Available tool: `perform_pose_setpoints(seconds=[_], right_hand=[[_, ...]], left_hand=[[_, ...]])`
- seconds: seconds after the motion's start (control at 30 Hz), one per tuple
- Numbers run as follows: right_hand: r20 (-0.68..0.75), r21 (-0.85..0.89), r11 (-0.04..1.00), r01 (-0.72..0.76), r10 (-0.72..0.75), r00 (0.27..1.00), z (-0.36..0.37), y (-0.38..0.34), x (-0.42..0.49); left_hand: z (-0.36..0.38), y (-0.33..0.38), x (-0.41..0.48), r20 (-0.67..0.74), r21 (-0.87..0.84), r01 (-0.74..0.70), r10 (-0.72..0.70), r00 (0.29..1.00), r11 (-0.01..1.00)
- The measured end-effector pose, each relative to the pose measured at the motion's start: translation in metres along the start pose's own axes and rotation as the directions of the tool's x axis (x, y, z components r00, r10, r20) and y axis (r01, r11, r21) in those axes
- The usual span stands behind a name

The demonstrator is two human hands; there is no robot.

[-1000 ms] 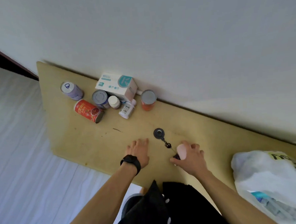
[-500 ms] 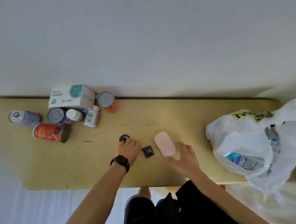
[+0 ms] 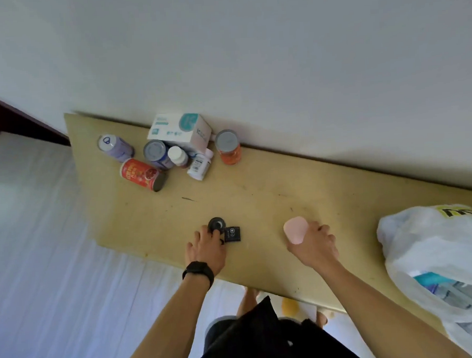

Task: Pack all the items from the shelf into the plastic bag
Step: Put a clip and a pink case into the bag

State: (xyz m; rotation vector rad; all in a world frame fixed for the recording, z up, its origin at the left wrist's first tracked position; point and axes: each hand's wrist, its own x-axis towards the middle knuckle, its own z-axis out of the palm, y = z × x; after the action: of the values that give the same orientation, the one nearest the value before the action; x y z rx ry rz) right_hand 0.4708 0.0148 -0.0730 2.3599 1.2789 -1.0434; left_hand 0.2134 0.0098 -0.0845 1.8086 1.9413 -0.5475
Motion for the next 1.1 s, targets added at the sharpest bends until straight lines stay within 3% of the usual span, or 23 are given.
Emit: perform_pose_setpoints(seconds=[0.1, 0.27, 0.4, 0.53, 0.63, 0.73, 0.8, 0.9, 0.93, 1.0, 1.1], right_hand=[[0.145, 0.351, 0.936, 0.016, -0.071, 0.987, -0.019, 0.013, -0.015], [0.119, 0.783, 0.617, 0.075, -0.268, 0.956, -0.086, 0.055, -0.093], [0.21, 0.968, 0.22, -0.123, -0.434, 0.876, -0.149, 0.116, -0.16], [0.166, 0.986, 0.07, -0.152, -0.528, 0.833, -0.184, 0.192, -0.196], [0.117, 0.989, -0.027, -0.144, -0.449, 0.886, -0.194, 0.244, -0.207], [0.073, 0.985, -0.127, -0.118, -0.309, 0.948, -0.195, 0.295, -0.213], [0.072, 0.967, -0.225, -0.12, -0.21, 0.975, -0.193, 0.327, -0.215], [0.085, 0.92, -0.378, -0.108, -0.078, 0.993, -0.182, 0.368, -0.215], [0.073, 0.911, -0.403, -0.086, -0.048, 0.996, -0.176, 0.38, -0.215], [0.051, 0.897, -0.441, -0.037, 0.02, 0.999, -0.163, 0.4, -0.216], [0.015, 0.901, -0.434, 0.022, 0.083, 0.996, -0.146, 0.417, -0.217]], left_hand=[[0.014, 0.007, -0.011, 0.02, -0.112, 0.135, -0.134, 0.991, 0.984], [0.014, 0.038, -0.04, 0.044, -0.505, 0.244, -0.257, 0.965, 0.828], [-0.02, 0.095, -0.072, -0.157, -0.759, 0.043, -0.247, 0.956, 0.649], [-0.086, 0.18, -0.112, -0.275, -0.871, -0.216, -0.072, 0.959, 0.441], [-0.142, 0.25, -0.151, -0.348, -0.892, -0.376, 0.149, 0.925, 0.25], [-0.186, 0.317, -0.19, -0.391, -0.855, -0.485, 0.385, 0.836, 0.185], [-0.197, 0.356, -0.203, -0.367, -0.788, -0.56, 0.537, 0.76, 0.254], [-0.184, 0.4, -0.208, -0.241, -0.472, -0.737, 0.734, 0.635, 0.484], [-0.176, 0.413, -0.208, -0.184, -0.37, -0.773, 0.775, 0.604, 0.515], [-0.153, 0.434, -0.21, -0.077, -0.183, -0.824, 0.828, 0.555, 0.535], [-0.123, 0.45, -0.206, 0.001, 0.211, -0.874, 0.894, 0.449, 0.439]])
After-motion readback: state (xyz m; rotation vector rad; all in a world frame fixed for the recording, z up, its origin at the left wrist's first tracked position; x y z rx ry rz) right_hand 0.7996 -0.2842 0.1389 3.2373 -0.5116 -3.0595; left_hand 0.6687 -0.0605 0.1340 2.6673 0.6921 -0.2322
